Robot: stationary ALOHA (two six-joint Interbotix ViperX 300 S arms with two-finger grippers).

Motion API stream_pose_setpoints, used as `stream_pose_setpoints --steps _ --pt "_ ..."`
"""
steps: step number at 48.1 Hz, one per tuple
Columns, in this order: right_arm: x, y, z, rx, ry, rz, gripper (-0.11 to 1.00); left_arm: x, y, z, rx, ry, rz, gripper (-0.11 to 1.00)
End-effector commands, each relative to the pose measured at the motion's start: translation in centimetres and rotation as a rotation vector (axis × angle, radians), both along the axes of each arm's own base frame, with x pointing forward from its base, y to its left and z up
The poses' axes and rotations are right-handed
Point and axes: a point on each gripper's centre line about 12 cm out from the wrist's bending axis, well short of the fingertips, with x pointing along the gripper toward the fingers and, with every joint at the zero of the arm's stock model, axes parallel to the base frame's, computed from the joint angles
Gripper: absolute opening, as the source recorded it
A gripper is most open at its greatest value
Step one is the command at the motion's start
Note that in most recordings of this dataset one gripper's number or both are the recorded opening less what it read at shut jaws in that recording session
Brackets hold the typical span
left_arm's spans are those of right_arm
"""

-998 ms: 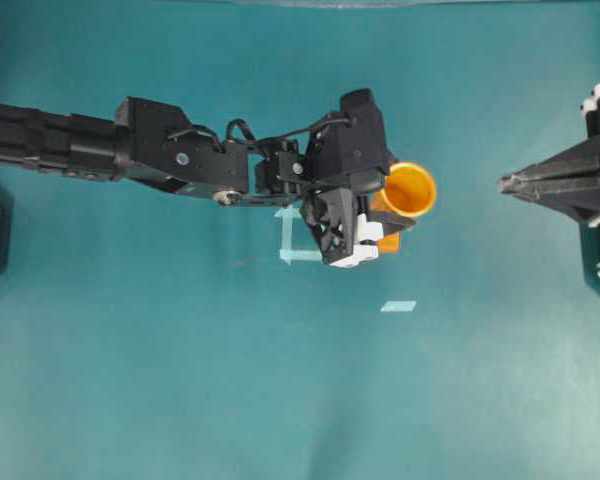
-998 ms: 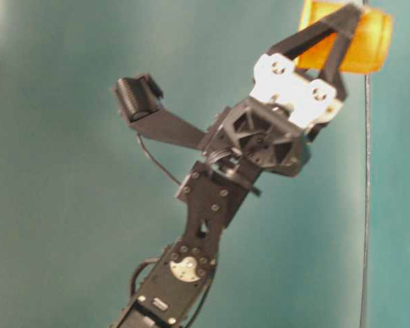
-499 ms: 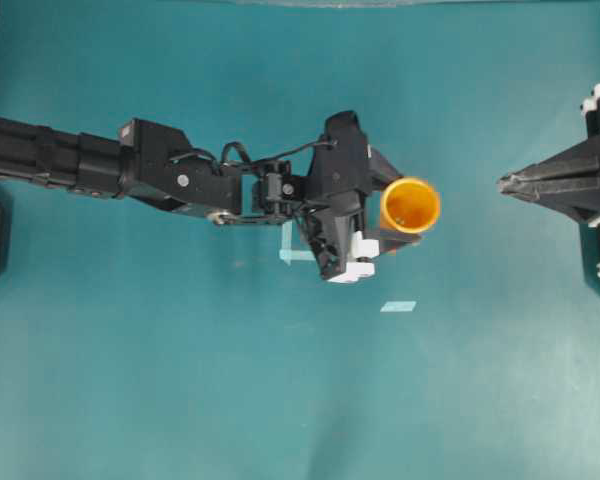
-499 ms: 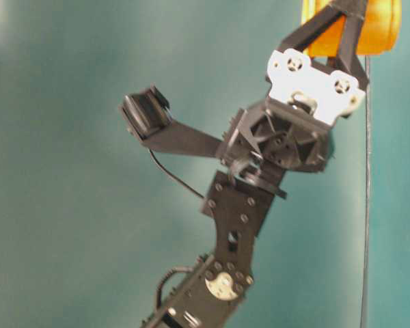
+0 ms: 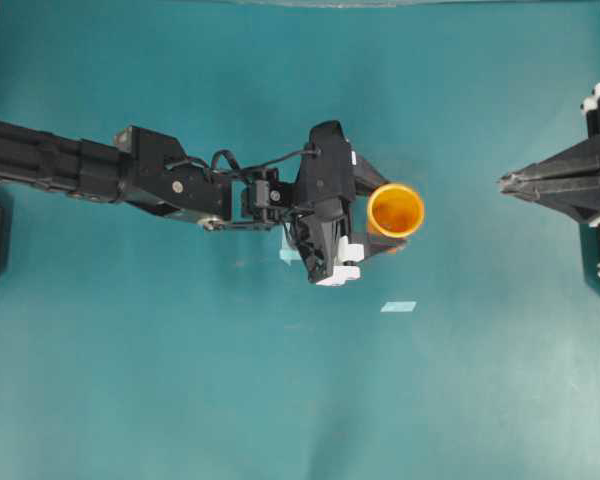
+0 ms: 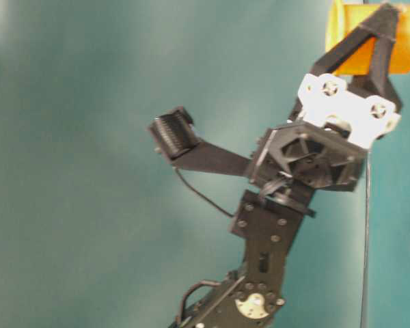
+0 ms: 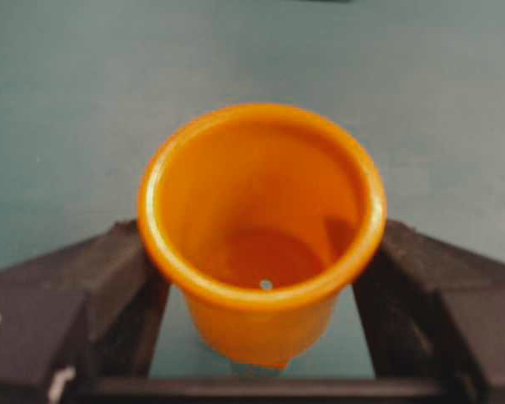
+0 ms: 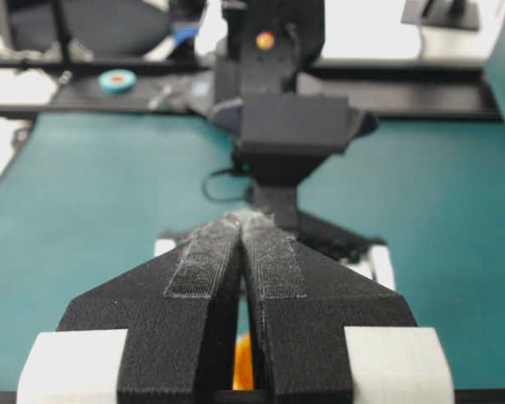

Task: Move the cup toward the block with left arm.
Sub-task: 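Hold the cup steady above the orange cube with the left gripper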

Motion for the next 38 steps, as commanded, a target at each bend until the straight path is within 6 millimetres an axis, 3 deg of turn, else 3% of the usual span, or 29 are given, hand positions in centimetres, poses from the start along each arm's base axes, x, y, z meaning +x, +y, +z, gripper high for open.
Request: stream_pose_setpoints --steps 1,38 --pt "0.19 0.0 1.26 0.0 -0.032 0.0 0.0 0.76 0.32 1.76 0.006 -0.055 0.004 0.63" --pt "0.19 0.0 1.33 0.0 -0.034 0.0 0.0 1.37 1.05 1.9 0.007 -0.067 0.017 0.63"
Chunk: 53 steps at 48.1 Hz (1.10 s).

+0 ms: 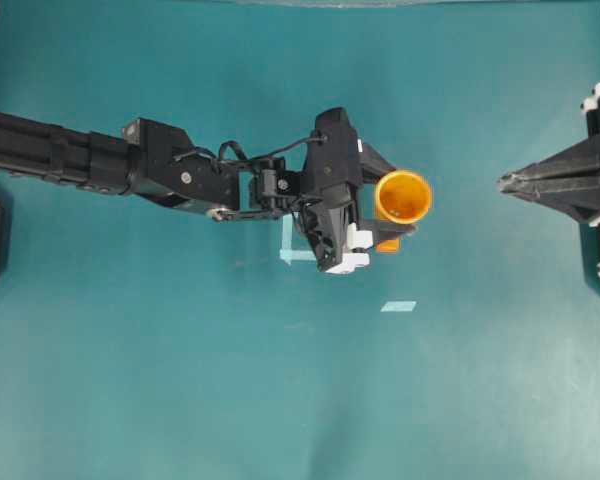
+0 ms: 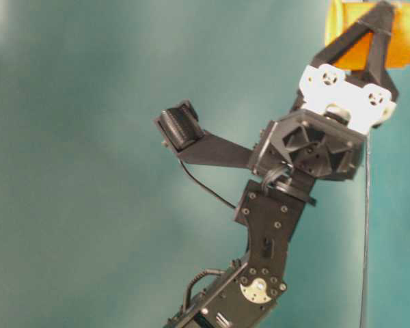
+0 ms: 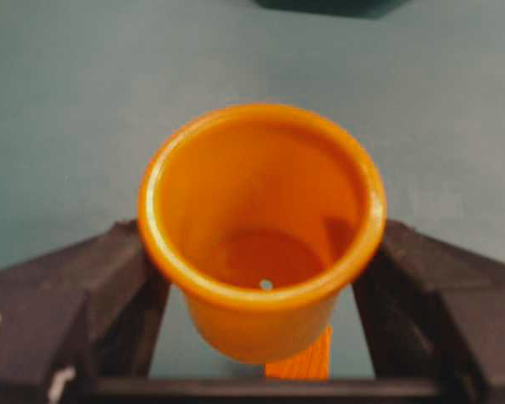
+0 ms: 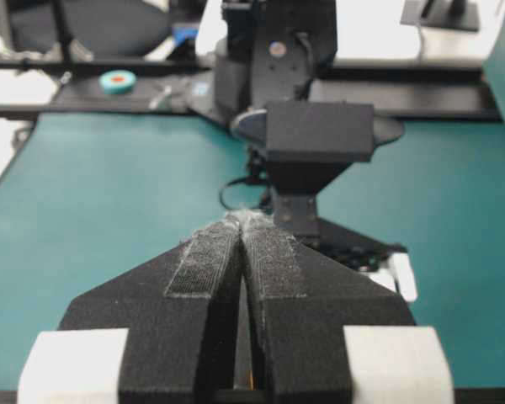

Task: Move the cup toward the block with left arm.
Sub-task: 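Hold the cup steady above the orange cube with the left gripper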

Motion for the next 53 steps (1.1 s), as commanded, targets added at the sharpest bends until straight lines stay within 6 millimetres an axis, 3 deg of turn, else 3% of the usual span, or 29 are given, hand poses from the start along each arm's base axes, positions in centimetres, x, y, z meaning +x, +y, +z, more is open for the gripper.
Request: stream_pose_setpoints --steps 1,53 --pt "0.19 0.0 1.33 0.0 -0.034 0.0 0.0 0.71 -0.05 1.71 0.005 -0.052 -0.003 0.63" --pt "0.19 0.03 1.33 0.0 -0.034 0.002 0.0 0.43 -0.61 1.29 0.004 -0.026 -0.014 0.63"
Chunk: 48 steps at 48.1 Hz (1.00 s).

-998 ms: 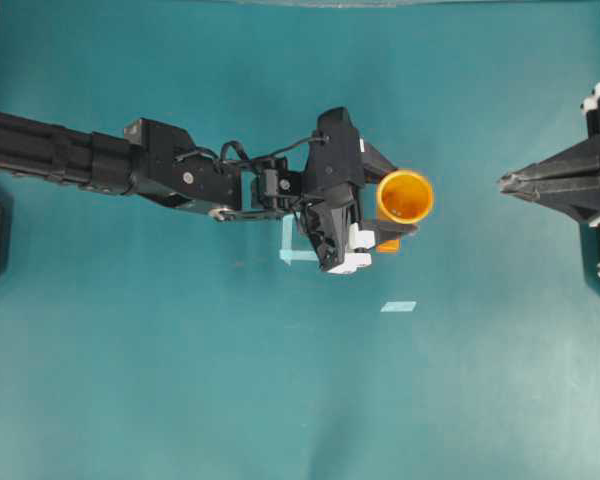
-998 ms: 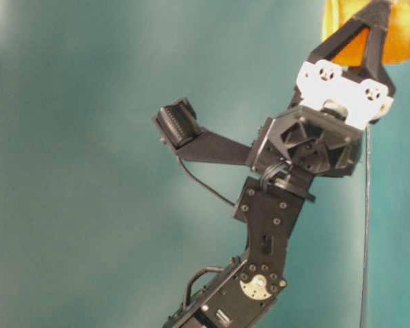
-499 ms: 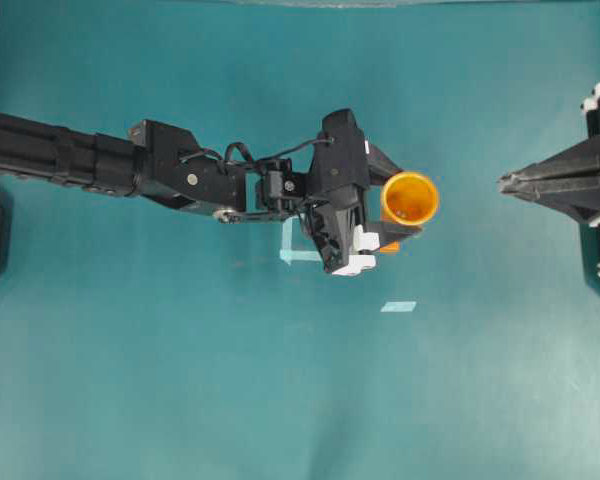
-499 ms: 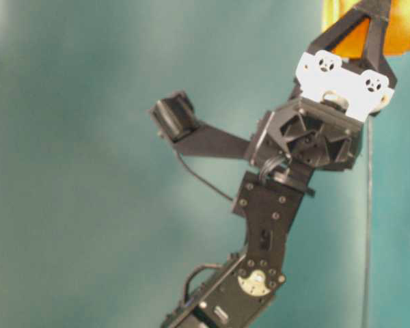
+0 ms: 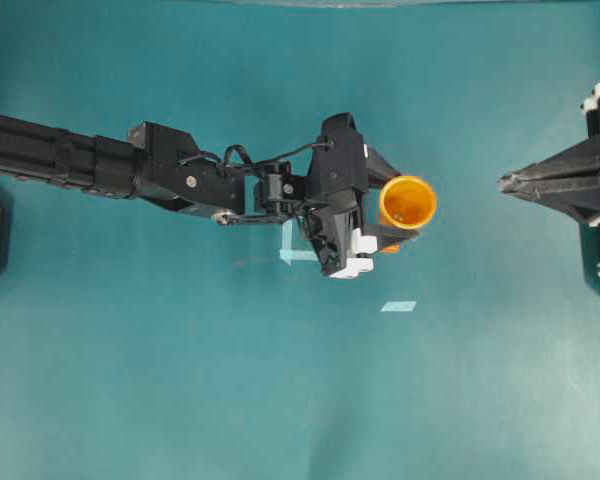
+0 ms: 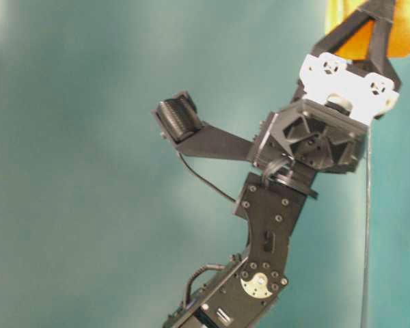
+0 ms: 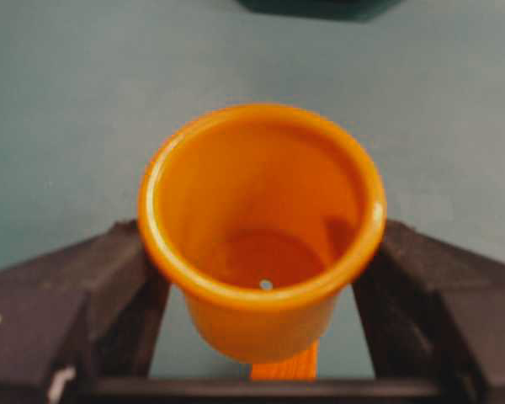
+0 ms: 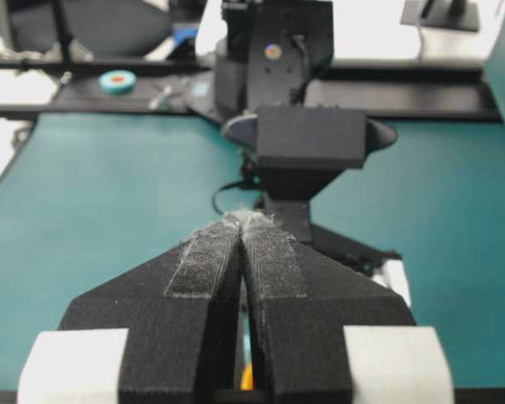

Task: Move the cup toward the block with left arm.

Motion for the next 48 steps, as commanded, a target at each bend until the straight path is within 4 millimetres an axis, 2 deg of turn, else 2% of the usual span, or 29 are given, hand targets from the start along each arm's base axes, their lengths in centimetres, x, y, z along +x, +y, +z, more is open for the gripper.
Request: stream_pose_setpoints --steps 1,48 --pt "0.19 0.0 1.33 0.0 -0.034 0.0 0.0 -0.01 -0.09 1.41 0.005 -0.03 -0.004 0.63" --pt "0.19 0.03 1.33 0.0 -0.034 0.002 0.0 0.04 -0.09 1.63 0.006 -0.041 -0.004 0.63"
